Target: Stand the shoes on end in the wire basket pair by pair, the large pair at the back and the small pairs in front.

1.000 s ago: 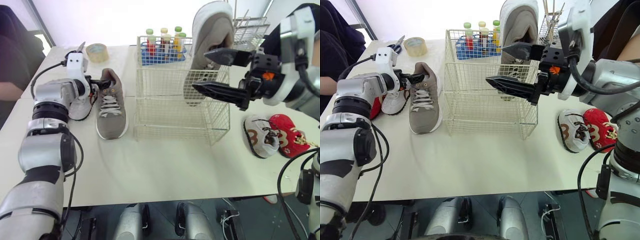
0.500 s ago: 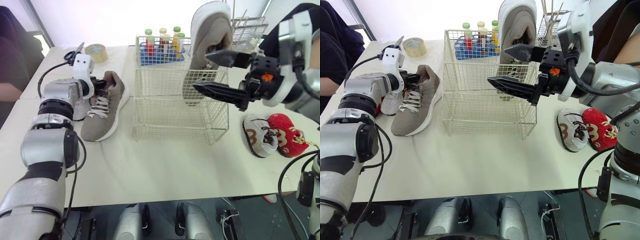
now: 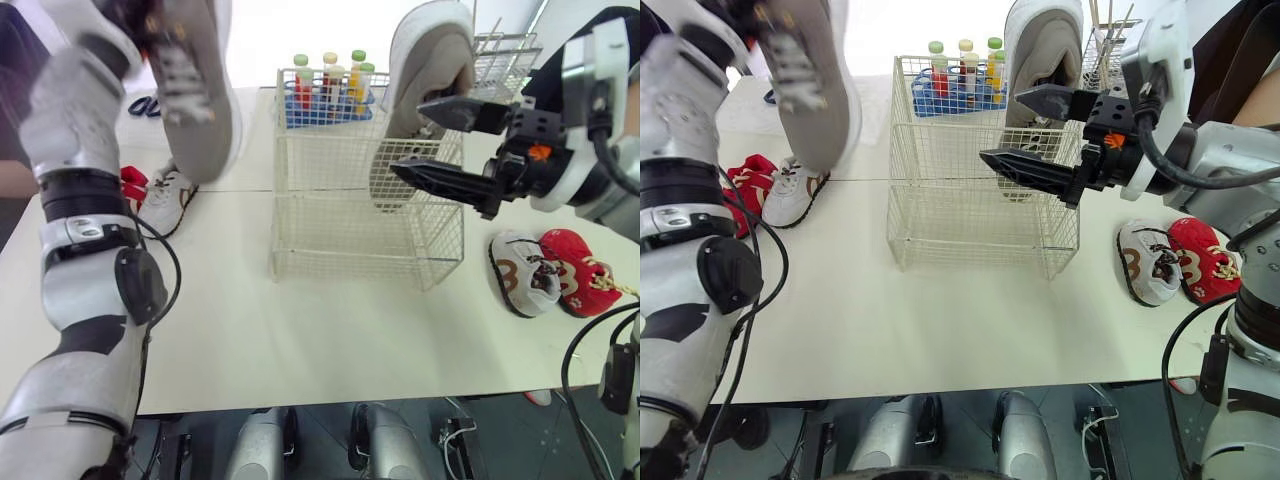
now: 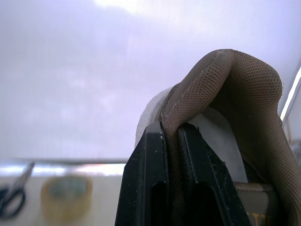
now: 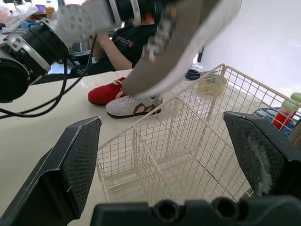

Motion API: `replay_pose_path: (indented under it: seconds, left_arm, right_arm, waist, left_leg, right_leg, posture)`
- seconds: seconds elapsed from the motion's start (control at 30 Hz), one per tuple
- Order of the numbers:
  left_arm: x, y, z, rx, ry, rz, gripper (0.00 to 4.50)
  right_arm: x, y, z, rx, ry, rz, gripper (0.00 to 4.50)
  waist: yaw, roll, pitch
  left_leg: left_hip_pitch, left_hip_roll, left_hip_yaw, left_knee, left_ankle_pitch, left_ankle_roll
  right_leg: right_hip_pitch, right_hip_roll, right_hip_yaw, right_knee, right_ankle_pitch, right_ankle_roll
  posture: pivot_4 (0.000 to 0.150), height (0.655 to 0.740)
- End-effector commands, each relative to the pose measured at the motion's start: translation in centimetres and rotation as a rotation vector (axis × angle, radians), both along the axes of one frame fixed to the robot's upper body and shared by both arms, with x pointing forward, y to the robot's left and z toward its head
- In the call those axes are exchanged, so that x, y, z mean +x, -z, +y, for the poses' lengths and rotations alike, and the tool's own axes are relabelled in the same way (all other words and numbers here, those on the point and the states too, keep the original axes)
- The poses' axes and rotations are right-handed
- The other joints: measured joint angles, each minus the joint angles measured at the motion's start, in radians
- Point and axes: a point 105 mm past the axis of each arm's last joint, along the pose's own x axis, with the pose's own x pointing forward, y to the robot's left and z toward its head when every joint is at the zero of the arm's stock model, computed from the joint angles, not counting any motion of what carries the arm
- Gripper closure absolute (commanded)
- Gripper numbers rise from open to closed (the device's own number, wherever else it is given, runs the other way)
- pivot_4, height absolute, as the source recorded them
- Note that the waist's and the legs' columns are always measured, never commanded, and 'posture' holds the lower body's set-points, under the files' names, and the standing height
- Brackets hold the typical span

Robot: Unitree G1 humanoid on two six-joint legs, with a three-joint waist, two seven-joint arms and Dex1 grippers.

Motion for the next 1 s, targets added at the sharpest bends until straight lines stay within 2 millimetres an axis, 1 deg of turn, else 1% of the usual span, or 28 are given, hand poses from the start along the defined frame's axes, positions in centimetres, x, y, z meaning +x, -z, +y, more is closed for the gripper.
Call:
replay_pose_path:
  seconds: [0.03,0.1,0.13,0.17,0.23,0.3,0.33,0.37,0.43,0.53,0.57,0.77,1.0]
  left_arm:
    - [-6.1,-6.9,-1.8,-0.021,0.008,-0.389,4.45]
    - [-7.9,-8.2,-3.7,0.000,0.033,-0.521,4.45]
    - [-8.9,-8.8,-5.0,-0.002,0.061,-0.594,4.45]
    - [-9.6,-9.2,-5.9,-0.010,0.080,-0.645,4.45]
    - [-10.3,-9.5,-7.3,-0.032,0.113,-0.715,4.45]
    - [-10.8,-9.5,-9.0,-0.041,0.132,-0.785,4.45]
    - [-11.0,-9.4,-9.5,-0.042,0.136,-0.807,4.45]
    - [-10.9,-9.1,-10.2,-0.043,0.142,-0.826,4.45]
    - [-10.7,-8.8,-11.0,-0.046,0.146,-0.846,4.45]
    - [-9.3,-6.6,-13.2,-0.019,0.129,-0.857,4.45]
    - [-9.1,-6.2,-13.5,-0.012,0.125,-0.863,4.45]
    - [-6.6,-2.9,-15.1,0.027,0.083,-0.807,4.45]
    - [-5.1,-0.6,-16.3,0.031,0.068,-0.739,4.45]
  right_arm:
    - [-0.6,-1.1,-0.2,0.012,0.002,-0.062,0.00]
    - [-0.6,-1.2,-0.2,0.013,0.003,-0.065,0.00]
    - [-0.6,-1.2,-0.1,0.013,0.004,-0.067,0.00]
    - [-0.6,-1.2,-0.1,0.013,0.005,-0.070,0.00]
    - [-0.7,-1.2,-0.1,0.014,0.007,-0.073,0.00]
    - [-0.8,-1.2,-0.1,0.015,0.010,-0.077,0.00]
    - [-0.9,-1.2,-0.1,0.016,0.011,-0.078,0.00]
    - [-0.9,-1.2,-0.1,0.017,0.016,-0.079,0.00]
    - [-1.0,-1.2,-0.1,0.018,0.021,-0.082,0.00]
    - [-1.2,-1.1,-0.2,0.019,0.037,-0.084,0.00]
    - [-1.2,-1.1,-0.2,0.019,0.043,-0.085,0.00]
    - [-1.6,-0.9,-0.1,0.032,0.059,-0.087,0.00]
    - [-1.9,-1.0,0.3,0.041,0.068,-0.092,0.00]
  waist:
    - [0.002,0.000,0.000]
    - [0.005,0.000,0.000]
    - [0.006,0.000,0.000]
    - [0.006,0.000,0.000]
    - [0.006,0.000,0.000]
    - [0.003,0.000,0.000]
    - [0.003,0.000,0.000]
    - [0.002,0.000,0.000]
    - [0.000,0.000,0.000]
    - [0.001,0.000,0.000]
    - [0.001,0.000,0.000]
    - [0.002,0.000,0.000]
    - [0.002,0.000,0.000]
  left_leg:
    - [0.000,0.000,0.000,0.000,0.000,0.000]
    - [0.001,0.000,0.000,0.001,0.000,0.000]
    - [0.001,0.000,-0.001,0.001,0.000,0.000]
    - [0.001,-0.001,-0.001,0.001,0.000,0.000]
    - [0.001,-0.001,-0.001,0.002,0.000,0.001]
    - [0.002,-0.001,-0.001,0.002,0.000,0.001]
    - [0.002,-0.001,-0.001,0.002,0.000,0.001]
    - [0.002,-0.001,-0.001,0.002,0.000,0.001]
    - [0.002,-0.001,0.000,0.001,0.000,0.001]
    - [0.003,0.000,0.000,0.001,0.000,0.001]
    - [0.002,0.000,0.000,0.001,0.000,0.001]
    - [0.002,-0.001,0.000,0.001,-0.002,0.004]
    - [0.002,-0.001,0.000,0.001,-0.003,0.005]
  right_leg:
    - [0.000,0.000,0.000,-0.001,0.000,0.000]
    - [0.001,0.000,0.000,-0.001,0.000,0.000]
    - [0.002,0.000,-0.001,-0.002,0.000,0.000]
    - [0.003,0.000,-0.001,-0.002,0.000,0.000]
    - [0.003,-0.001,-0.001,-0.002,0.000,0.000]
    - [0.003,-0.001,-0.001,-0.003,0.000,0.001]
    - [0.003,0.000,-0.001,-0.003,0.000,0.001]
    - [0.003,0.000,-0.001,-0.003,0.000,0.001]
    - [0.003,0.000,-0.001,-0.003,0.000,0.001]
    - [0.003,0.000,-0.001,-0.002,0.000,0.001]
    - [0.003,0.000,-0.001,-0.002,0.000,0.001]
    - [0.003,-0.001,-0.001,-0.004,0.000,0.001]
    - [0.003,-0.001,-0.001,-0.004,0.000,0.001]
  posture:
    - [0.150,0.7400]
    - [0.150,0.7400]
    - [0.150,0.7400]
    - [0.150,0.7400]
    - [0.150,0.7400]
    - [0.150,0.7400]
    - [0.150,0.7400]
    - [0.150,0.7400]
    - [0.150,0.7400]
    - [0.150,0.7400]
    - [0.150,0.7400]
    - [0.150,0.7400]
    - [0.150,0.7400]
